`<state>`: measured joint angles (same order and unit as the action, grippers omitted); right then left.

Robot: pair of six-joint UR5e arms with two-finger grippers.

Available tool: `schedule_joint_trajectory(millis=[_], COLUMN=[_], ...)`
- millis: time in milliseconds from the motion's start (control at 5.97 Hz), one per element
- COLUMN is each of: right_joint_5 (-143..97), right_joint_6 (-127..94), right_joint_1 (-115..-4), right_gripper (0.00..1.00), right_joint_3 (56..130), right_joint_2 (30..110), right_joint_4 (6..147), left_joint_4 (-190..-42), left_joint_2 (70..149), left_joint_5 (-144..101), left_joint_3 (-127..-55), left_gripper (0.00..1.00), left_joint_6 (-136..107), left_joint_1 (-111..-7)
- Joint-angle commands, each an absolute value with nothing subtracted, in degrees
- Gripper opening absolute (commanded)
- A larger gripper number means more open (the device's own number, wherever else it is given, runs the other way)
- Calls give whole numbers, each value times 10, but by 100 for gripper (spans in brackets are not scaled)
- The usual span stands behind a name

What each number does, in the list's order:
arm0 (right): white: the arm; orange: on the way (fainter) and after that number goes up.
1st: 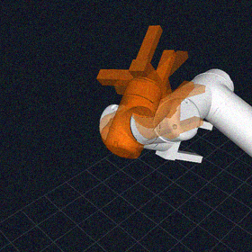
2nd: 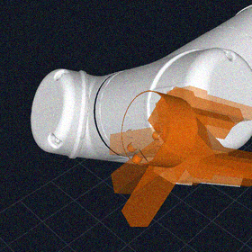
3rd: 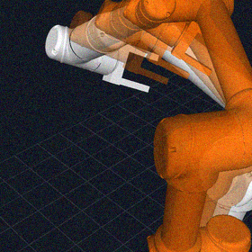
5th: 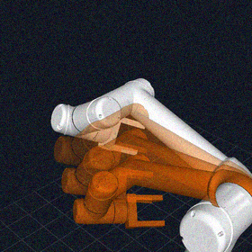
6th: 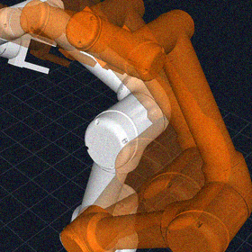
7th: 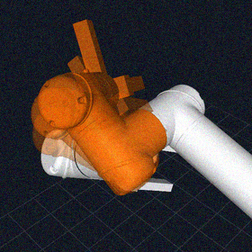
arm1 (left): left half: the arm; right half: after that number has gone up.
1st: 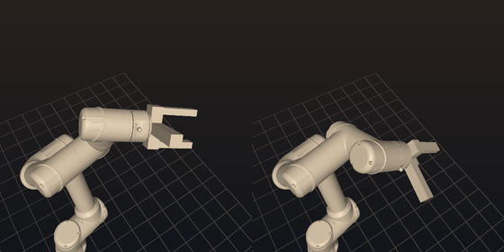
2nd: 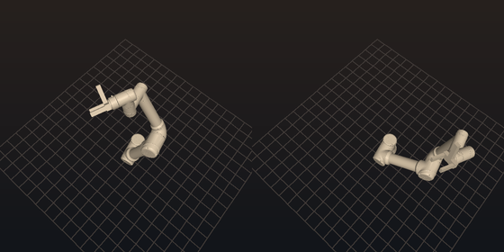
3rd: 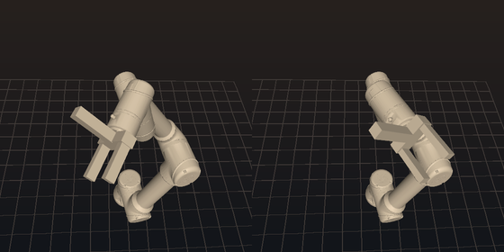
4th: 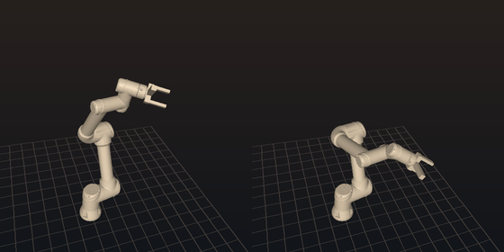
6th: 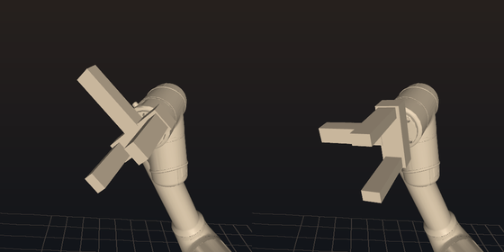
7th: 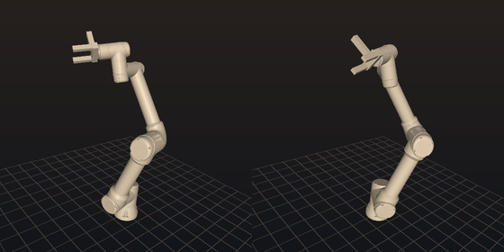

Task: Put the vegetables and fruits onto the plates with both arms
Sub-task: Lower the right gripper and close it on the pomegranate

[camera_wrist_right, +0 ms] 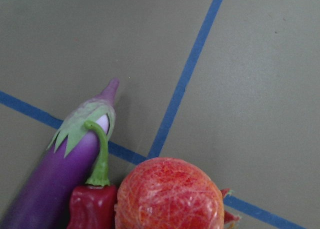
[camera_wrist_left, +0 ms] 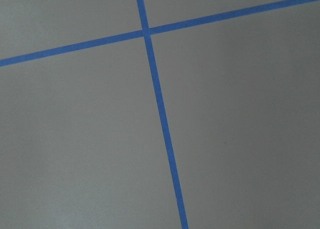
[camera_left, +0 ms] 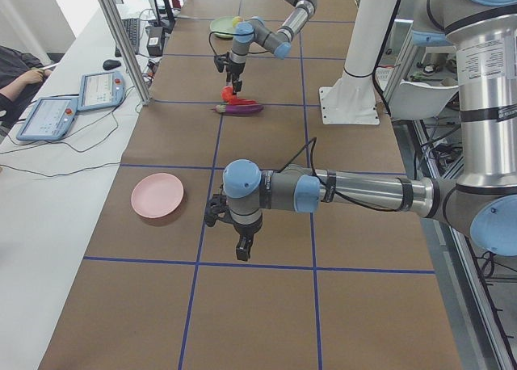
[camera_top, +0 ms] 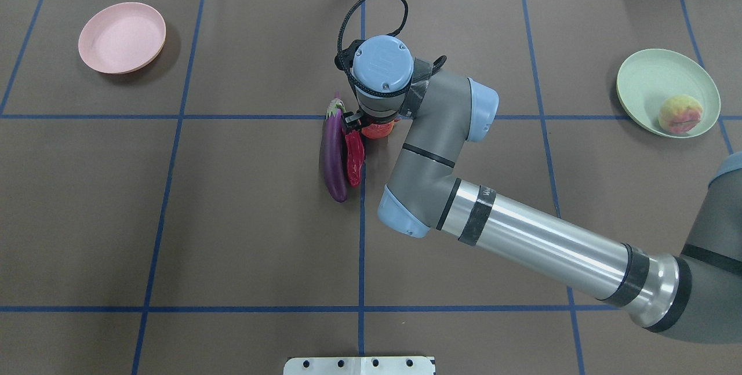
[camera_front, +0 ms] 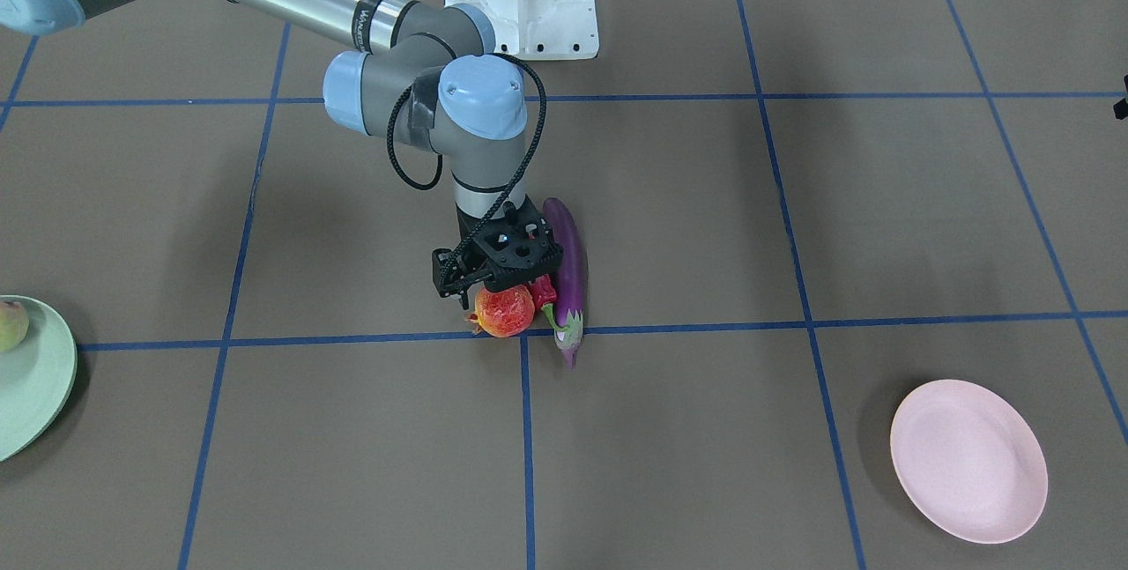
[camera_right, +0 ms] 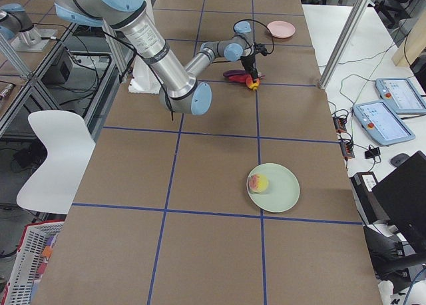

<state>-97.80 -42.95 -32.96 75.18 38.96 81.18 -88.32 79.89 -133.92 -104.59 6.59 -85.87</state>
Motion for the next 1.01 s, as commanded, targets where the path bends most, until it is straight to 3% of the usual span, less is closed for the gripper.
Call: schedule_joint_trajectory(millis=[0, 838], right_joint_5=[-977, -978], right_joint_6=[-430, -430], right_joint_1=[-330, -330], right_gripper=[98, 98], right_joint_3=[750, 731], right_joint_2=[389, 389], right_joint_4=[802, 775], left_joint_4=[-884, -884], left_joint_2=[799, 799], left_joint_5=[-1339, -1339], left_joint_3=[-1046, -1046], left_gripper=[100, 100], left_joint_6=[66, 66], left_joint_1=[-859, -859])
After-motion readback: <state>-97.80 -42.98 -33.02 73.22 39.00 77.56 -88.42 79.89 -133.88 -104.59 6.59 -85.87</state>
